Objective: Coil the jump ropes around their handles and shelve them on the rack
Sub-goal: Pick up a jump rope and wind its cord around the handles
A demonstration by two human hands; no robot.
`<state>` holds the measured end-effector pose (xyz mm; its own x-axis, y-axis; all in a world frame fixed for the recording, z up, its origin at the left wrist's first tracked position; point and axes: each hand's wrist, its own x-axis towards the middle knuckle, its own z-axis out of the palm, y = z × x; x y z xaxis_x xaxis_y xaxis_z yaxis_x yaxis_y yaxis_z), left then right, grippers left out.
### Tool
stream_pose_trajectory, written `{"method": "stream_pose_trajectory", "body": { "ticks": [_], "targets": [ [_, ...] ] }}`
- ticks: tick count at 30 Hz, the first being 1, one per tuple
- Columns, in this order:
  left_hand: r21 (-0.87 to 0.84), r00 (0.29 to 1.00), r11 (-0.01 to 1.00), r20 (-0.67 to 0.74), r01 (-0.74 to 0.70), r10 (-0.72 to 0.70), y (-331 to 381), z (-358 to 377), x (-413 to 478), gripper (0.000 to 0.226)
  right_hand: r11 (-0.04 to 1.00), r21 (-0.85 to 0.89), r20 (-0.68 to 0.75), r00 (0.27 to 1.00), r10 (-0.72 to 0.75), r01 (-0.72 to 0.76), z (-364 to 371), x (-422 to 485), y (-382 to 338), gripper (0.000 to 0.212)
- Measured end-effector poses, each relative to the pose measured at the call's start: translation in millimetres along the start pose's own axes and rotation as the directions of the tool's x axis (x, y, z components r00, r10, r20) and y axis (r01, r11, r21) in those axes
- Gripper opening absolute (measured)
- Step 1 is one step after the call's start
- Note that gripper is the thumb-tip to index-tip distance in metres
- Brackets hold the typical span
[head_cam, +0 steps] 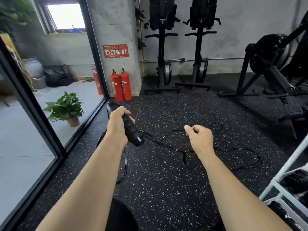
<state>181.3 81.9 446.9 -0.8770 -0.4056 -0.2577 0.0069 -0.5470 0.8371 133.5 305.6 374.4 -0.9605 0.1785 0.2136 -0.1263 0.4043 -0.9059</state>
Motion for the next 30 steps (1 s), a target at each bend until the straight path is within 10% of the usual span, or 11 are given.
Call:
{"method": "stream_pose_trajectory", "body": {
  "ticks": [4, 10, 15, 19, 24, 30],
  "targets": [
    [-0.177, 0.999, 0.984, 0.031, -0.017, 0.023, 17.4, 5.9, 7.3, 0.030, 0.871, -0.485, 0.114, 0.983, 0.144, -0.072, -0.3, 10.7, 17.7, 0.035],
    [-0.198, 0.990, 0.980, 0.142, 0.006, 0.022, 20.3, 23.4, 4.0, 0.020, 0.740, -0.436, 0.149, 0.770, 0.620, -0.512, 10.0, 25.5, 35.8, 0.023],
    [-0.154, 0.991, 0.988, 0.137, 0.017, 0.004, 11.2, 39.7, 2.4, 0.021, 0.792, -0.569, 0.116, 0.931, 0.345, -0.222, 6.1, 26.1, -1.1, 0.023],
    [-0.163, 0.995, 0.986, 0.100, 0.036, -0.019, 4.7, 50.9, 0.5, 0.020, 0.979, -0.164, 0.291, 0.954, -0.070, 0.122, 4.1, 11.6, -51.8, 0.029],
    [-0.233, 0.996, 0.971, 0.084, 0.048, -0.029, -2.6, 60.0, -2.1, 0.019, 0.909, 0.359, 0.612, 0.788, -0.060, -0.210, 22.8, -11.4, -87.2, 0.026],
    [-0.204, 0.997, 0.977, 0.062, 0.057, -0.045, 3.8, 54.3, 4.4, 0.023, 0.983, 0.159, 0.547, 0.837, -0.012, -0.090, 19.6, -6.9, -49.2, 0.049]
  ]
}}
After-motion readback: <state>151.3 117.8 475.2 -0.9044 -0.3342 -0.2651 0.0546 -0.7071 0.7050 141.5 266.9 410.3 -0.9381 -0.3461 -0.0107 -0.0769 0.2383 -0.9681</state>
